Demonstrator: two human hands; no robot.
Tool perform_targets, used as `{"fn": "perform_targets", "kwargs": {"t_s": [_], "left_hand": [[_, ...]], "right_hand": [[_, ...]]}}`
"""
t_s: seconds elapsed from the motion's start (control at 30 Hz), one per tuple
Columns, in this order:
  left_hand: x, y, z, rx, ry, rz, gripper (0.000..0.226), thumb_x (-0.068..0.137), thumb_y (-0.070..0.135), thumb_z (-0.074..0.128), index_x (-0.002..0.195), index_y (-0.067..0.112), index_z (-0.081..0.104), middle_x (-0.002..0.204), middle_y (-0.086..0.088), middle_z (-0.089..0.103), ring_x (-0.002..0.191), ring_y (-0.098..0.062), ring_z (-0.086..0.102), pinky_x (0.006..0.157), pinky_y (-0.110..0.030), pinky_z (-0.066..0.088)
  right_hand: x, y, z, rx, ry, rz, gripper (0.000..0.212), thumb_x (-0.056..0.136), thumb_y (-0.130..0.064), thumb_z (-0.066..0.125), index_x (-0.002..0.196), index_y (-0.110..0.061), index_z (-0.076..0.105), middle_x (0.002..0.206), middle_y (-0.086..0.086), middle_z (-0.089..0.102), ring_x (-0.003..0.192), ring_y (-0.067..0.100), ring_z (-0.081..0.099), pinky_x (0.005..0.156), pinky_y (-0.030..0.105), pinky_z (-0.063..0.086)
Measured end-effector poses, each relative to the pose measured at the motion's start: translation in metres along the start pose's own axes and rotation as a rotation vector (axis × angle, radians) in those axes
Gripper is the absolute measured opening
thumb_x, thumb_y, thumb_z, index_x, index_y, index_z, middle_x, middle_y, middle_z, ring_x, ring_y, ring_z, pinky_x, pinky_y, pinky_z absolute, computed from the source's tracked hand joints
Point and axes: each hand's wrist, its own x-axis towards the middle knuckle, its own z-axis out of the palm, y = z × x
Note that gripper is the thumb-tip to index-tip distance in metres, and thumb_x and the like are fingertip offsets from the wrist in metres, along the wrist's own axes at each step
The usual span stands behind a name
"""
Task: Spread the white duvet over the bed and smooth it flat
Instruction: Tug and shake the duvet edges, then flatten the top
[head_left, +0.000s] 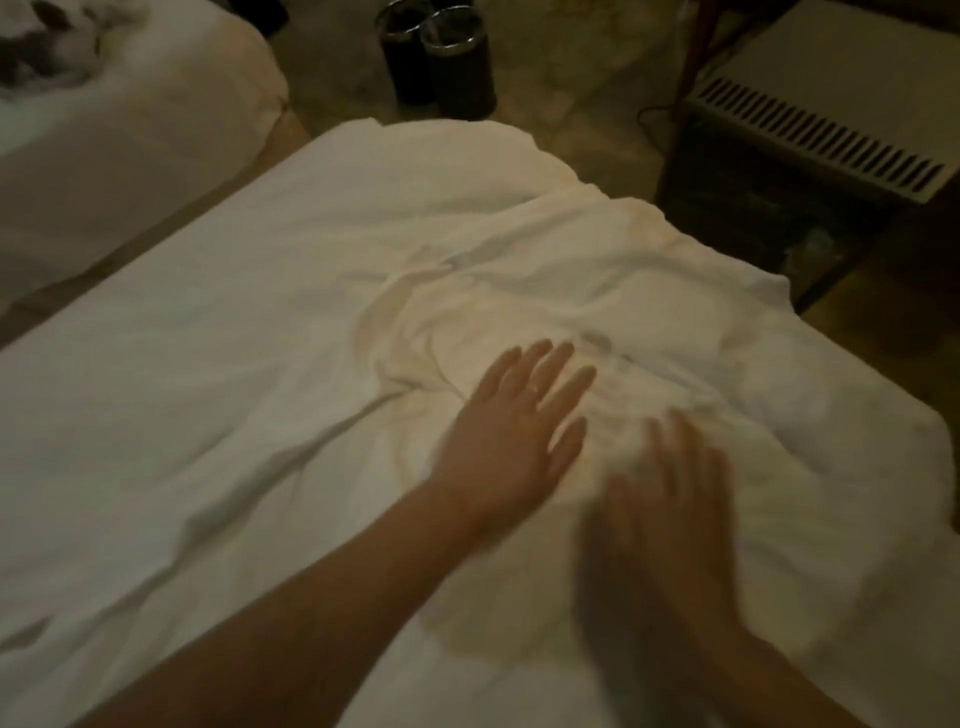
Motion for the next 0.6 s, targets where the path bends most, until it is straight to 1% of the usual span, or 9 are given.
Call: {"fn": "perform_targets", "kwargs": {"t_s": [0.03, 0.13, 0.27, 0.33, 0.4, 0.43, 0.5, 0.57, 0.6], "left_hand": [[-0.021, -0.001, 0.008, 0.029, -0.018, 0.026, 0.052, 0.098, 0.034, 0.033, 0.147, 0.018, 0.042, 0.154, -0.01, 0.037, 0.143, -0.028, 0.033, 0.119, -0.042, 0.016], [-0.078, -0.056, 0.05, 0.086, -0.091, -0.174, 0.057, 0.1, 0.046, 0.027, 0.153, 0.025, 0.029, 0.161, -0.004, 0.024, 0.147, -0.024, 0.025, 0.12, -0.036, 0.013], [-0.111, -0.092, 0.071, 0.037, -0.133, -0.284, 0.064, 0.099, 0.059, 0.019, 0.156, 0.032, 0.013, 0.164, 0.007, 0.003, 0.15, -0.009, 0.0, 0.121, -0.032, 0.006], [-0.113, -0.08, 0.068, -0.032, -0.186, -0.357, 0.065, 0.099, 0.058, 0.017, 0.156, 0.03, 0.007, 0.165, 0.005, 0.0, 0.15, -0.01, -0.003, 0.12, -0.033, 0.003], [-0.118, -0.062, 0.053, -0.11, -0.232, -0.394, 0.061, 0.101, 0.051, 0.02, 0.156, 0.026, 0.009, 0.165, 0.0, 0.005, 0.15, -0.014, 0.002, 0.119, -0.033, 0.005], [-0.125, -0.055, 0.039, -0.123, -0.213, -0.377, 0.059, 0.102, 0.048, 0.022, 0.156, 0.024, 0.015, 0.164, -0.002, 0.013, 0.15, -0.017, 0.009, 0.119, -0.033, 0.009], [-0.146, -0.053, 0.013, -0.072, -0.037, -0.239, 0.055, 0.099, 0.04, 0.028, 0.152, 0.023, 0.03, 0.158, -0.003, 0.032, 0.147, -0.021, 0.024, 0.12, -0.037, 0.018], [-0.163, -0.08, 0.006, 0.058, 0.07, -0.03, 0.053, 0.098, 0.034, 0.036, 0.15, 0.023, 0.036, 0.157, -0.006, 0.034, 0.147, -0.027, 0.024, 0.12, -0.044, 0.018], [-0.168, -0.104, 0.009, 0.15, 0.049, 0.001, 0.055, 0.098, 0.038, 0.037, 0.151, 0.024, 0.033, 0.158, -0.008, 0.03, 0.147, -0.03, 0.021, 0.12, -0.047, 0.014]], "right_hand": [[-0.003, -0.034, 0.01, 0.056, 0.007, -0.108, 0.057, 0.086, -0.025, 0.035, 0.13, 0.006, 0.055, 0.141, 0.029, 0.047, 0.134, 0.039, 0.038, 0.112, 0.054, 0.025], [-0.035, -0.076, 0.048, 0.016, -0.157, -0.247, 0.058, 0.093, -0.032, 0.037, 0.145, -0.008, 0.044, 0.154, 0.015, 0.036, 0.144, 0.029, 0.03, 0.118, 0.046, 0.021], [-0.089, 0.0, 0.052, -0.185, -0.183, -0.127, 0.064, 0.098, -0.044, 0.035, 0.15, -0.007, 0.035, 0.156, 0.017, 0.031, 0.144, 0.033, 0.025, 0.121, 0.043, 0.016], [-0.117, 0.027, 0.041, -0.24, -0.173, -0.038, 0.065, 0.097, -0.042, 0.032, 0.148, -0.002, 0.036, 0.154, 0.02, 0.034, 0.143, 0.034, 0.027, 0.121, 0.043, 0.016], [-0.131, 0.026, 0.029, -0.24, -0.115, 0.079, 0.064, 0.094, -0.035, 0.035, 0.141, 0.007, 0.042, 0.148, 0.026, 0.04, 0.137, 0.039, 0.035, 0.117, 0.049, 0.025], [-0.132, 0.012, 0.024, -0.208, -0.051, 0.115, 0.061, 0.092, -0.03, 0.037, 0.136, 0.012, 0.046, 0.143, 0.031, 0.044, 0.131, 0.043, 0.041, 0.112, 0.053, 0.03], [-0.127, -0.041, 0.025, -0.101, 0.086, 0.03, 0.054, 0.096, -0.026, 0.034, 0.127, 0.014, 0.052, 0.135, 0.034, 0.049, 0.124, 0.047, 0.048, 0.105, 0.055, 0.033], [-0.119, -0.118, 0.036, 0.053, 0.055, -0.148, 0.055, 0.101, -0.033, 0.03, 0.132, 0.005, 0.054, 0.14, 0.027, 0.05, 0.131, 0.041, 0.045, 0.11, 0.05, 0.028], [-0.121, -0.152, 0.05, 0.094, -0.013, -0.213, 0.054, 0.099, -0.036, 0.034, 0.138, -0.003, 0.052, 0.145, 0.021, 0.047, 0.137, 0.036, 0.041, 0.114, 0.048, 0.026]]}}
